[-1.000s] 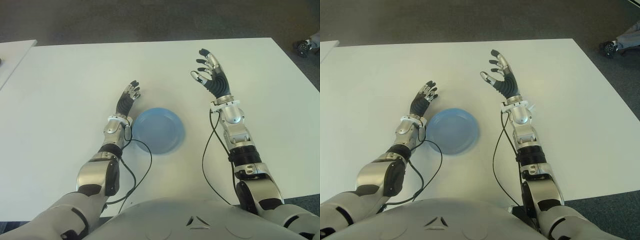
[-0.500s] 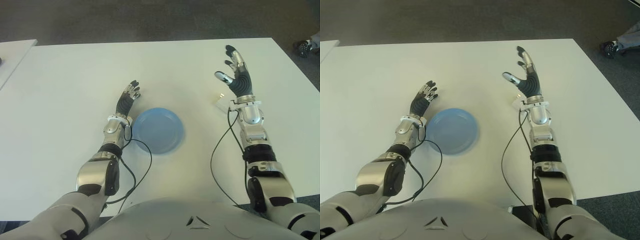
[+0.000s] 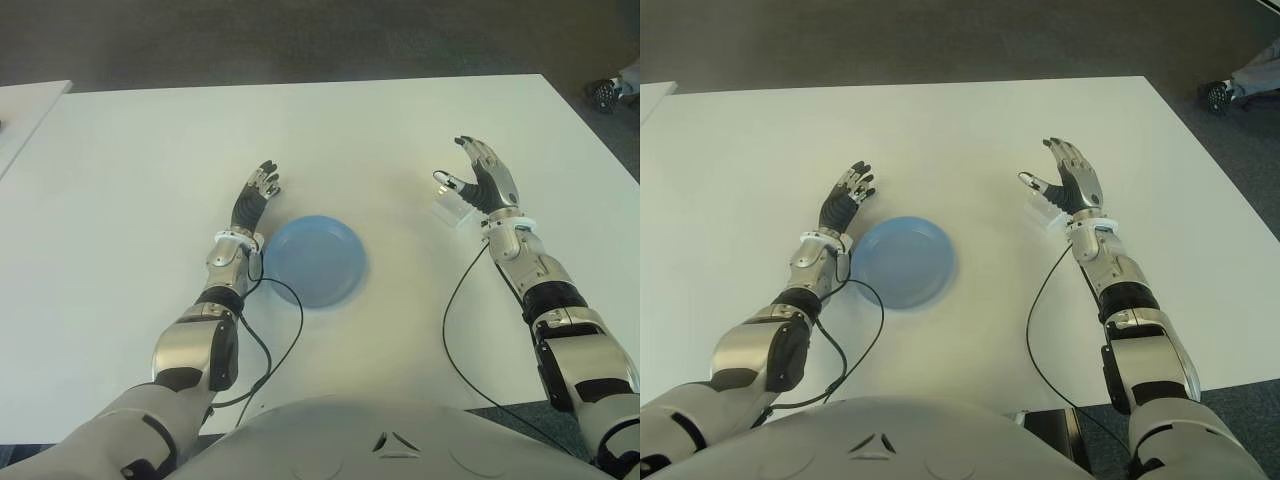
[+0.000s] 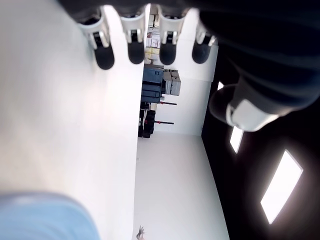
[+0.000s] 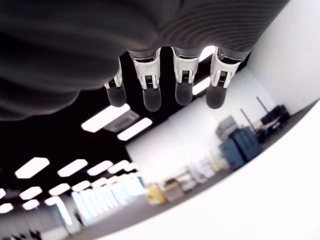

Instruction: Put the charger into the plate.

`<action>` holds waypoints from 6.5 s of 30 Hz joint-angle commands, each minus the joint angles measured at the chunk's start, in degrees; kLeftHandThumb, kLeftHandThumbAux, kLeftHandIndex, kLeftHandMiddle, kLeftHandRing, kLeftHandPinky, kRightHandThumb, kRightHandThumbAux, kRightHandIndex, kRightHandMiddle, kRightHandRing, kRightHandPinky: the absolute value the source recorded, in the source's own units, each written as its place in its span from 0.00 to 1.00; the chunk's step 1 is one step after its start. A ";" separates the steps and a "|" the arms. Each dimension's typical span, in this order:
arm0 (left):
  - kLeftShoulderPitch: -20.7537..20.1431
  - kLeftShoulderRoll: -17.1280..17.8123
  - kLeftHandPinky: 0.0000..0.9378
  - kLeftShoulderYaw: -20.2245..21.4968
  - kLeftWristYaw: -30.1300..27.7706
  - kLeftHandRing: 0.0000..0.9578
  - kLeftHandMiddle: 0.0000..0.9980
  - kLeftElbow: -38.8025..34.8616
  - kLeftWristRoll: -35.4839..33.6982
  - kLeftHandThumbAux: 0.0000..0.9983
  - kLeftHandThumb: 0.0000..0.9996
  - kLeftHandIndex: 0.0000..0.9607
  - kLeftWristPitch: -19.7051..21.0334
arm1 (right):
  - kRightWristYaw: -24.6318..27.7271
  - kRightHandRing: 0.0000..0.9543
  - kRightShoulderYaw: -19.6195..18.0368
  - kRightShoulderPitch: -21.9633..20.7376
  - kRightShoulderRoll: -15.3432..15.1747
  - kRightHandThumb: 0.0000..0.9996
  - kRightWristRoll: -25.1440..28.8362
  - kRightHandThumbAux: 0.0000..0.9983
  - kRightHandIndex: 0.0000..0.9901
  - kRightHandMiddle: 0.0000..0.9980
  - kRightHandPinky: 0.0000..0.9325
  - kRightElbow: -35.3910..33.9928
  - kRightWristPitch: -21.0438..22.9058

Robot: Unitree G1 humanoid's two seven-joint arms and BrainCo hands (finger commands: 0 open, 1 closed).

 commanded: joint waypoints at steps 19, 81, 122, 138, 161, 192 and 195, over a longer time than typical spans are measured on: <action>2.12 -0.01 0.02 0.26 -1.04 0.00 0.00 1.81 0.00 0.54 0.08 0.00 2.99 | 0.31 0.00 9.38 -4.76 0.83 0.34 -1.71 0.10 0.00 0.00 0.00 13.29 9.18; 2.56 0.58 0.02 0.52 -1.72 0.00 0.00 1.13 -0.21 0.51 0.05 0.00 2.69 | 8.33 0.00 21.13 -1.99 1.63 0.35 -4.15 0.10 0.00 0.00 0.00 13.95 13.29; 3.02 0.14 0.02 0.96 -3.28 0.00 0.00 0.34 -1.81 0.51 0.04 0.00 2.71 | 13.00 0.00 25.01 -0.16 -0.55 0.36 -3.85 0.10 0.00 0.00 0.00 15.62 13.60; 3.12 0.06 0.03 0.96 -3.83 0.00 0.00 0.17 -2.19 0.50 0.05 0.00 2.45 | 5.33 0.04 23.98 0.42 -0.68 0.41 -3.36 0.20 0.03 0.03 0.11 15.10 10.61; 3.26 -0.23 0.01 1.36 -3.90 0.00 0.00 -0.06 -2.52 0.51 0.04 0.00 1.89 | -3.87 0.87 17.28 0.60 2.67 0.85 2.82 0.68 0.40 0.54 0.91 18.52 7.58; 3.31 -0.81 0.00 2.70 -4.92 0.00 0.00 -0.20 -3.04 0.51 0.05 0.00 1.59 | -0.43 0.90 16.59 0.29 1.16 0.85 3.21 0.68 0.40 0.55 0.91 17.35 6.82; 3.28 -0.86 0.00 2.79 -4.99 0.00 0.00 -0.16 -3.10 0.51 0.05 0.00 1.60 | -0.58 0.89 16.62 0.37 0.95 0.85 3.13 0.68 0.40 0.55 0.91 17.27 6.48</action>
